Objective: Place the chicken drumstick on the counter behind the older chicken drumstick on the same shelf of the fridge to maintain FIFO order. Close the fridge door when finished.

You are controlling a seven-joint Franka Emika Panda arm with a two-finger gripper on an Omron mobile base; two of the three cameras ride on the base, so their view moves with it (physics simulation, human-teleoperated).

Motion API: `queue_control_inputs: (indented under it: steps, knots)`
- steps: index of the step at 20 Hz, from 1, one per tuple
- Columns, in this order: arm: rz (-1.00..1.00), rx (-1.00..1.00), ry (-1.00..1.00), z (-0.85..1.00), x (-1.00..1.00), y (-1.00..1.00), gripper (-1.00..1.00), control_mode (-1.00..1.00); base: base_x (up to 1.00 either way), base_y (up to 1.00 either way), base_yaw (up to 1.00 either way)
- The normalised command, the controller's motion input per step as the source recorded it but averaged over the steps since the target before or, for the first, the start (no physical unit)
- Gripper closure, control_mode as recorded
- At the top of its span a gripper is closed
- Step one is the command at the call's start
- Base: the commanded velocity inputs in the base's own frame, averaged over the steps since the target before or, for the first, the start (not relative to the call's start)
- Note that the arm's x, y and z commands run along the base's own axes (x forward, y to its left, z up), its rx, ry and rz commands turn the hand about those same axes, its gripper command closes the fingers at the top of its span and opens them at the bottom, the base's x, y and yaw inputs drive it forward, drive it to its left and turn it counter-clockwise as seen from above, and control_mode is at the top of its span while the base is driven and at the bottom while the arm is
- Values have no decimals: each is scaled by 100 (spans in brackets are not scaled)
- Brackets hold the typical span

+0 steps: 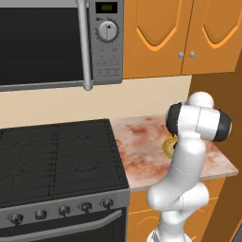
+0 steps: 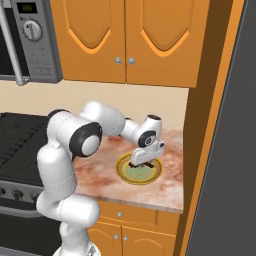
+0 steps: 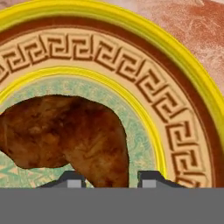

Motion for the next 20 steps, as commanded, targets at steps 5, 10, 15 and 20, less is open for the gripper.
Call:
queue_control_inputs:
  steps: [5, 10, 15, 20]
  knots:
    - [0, -3, -17, 2, -31, 11, 100, -100, 0, 0, 0]
    - [-3, -4, -23, 41, -67, 41, 100, -100, 0, 0, 0]
    - [-13, -1, -21, 54, -76, 41, 100, -100, 0, 0, 0]
    - [-17, 0, -20, 72, -76, 28, 100, -100, 0, 0, 0]
